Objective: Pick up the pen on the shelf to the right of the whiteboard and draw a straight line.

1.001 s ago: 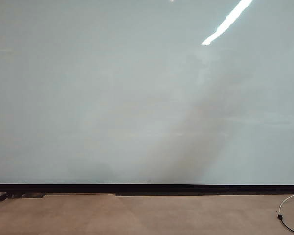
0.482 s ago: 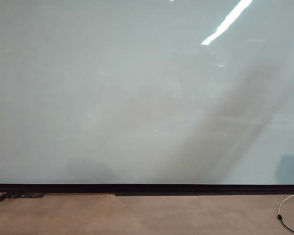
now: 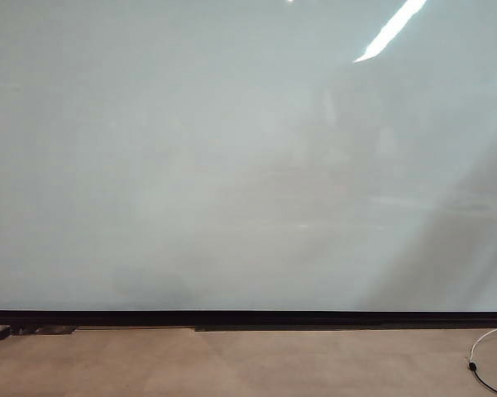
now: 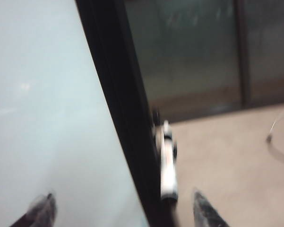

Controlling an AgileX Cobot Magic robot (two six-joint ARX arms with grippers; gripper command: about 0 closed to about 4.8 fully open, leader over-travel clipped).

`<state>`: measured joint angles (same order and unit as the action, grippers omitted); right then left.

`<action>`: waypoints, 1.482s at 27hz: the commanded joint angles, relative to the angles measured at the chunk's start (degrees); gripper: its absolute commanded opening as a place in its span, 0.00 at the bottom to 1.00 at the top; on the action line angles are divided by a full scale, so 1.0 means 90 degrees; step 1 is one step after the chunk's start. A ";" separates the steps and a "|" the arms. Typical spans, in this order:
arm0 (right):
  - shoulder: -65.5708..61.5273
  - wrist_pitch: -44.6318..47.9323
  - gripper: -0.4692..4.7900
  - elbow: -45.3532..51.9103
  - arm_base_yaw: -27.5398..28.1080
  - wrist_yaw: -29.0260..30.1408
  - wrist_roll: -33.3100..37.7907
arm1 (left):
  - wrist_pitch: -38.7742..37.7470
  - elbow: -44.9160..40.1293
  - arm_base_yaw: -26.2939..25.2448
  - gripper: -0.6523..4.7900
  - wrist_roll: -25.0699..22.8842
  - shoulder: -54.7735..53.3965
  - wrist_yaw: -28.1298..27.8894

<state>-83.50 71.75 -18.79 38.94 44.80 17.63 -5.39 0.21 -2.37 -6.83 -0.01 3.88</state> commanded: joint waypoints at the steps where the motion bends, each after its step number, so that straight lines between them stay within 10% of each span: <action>1: -0.0896 0.1010 0.81 0.0002 -0.0061 0.0063 0.0058 | 0.0024 0.0022 0.0002 0.11 -0.0005 0.0000 0.0019; 12: -0.2421 0.1044 0.82 -0.0313 -0.0733 -0.0391 -0.1761 | 0.0024 0.0022 0.0002 0.11 -0.0005 0.0000 0.0019; 40: -0.3249 0.1032 0.81 -0.1919 -0.0967 -0.0685 -0.1970 | 0.0024 0.0022 0.0002 0.11 -0.0005 0.0000 0.0019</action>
<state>-112.90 80.05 -35.64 30.15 39.18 0.05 -5.43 0.21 -2.37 -6.83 -0.01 3.88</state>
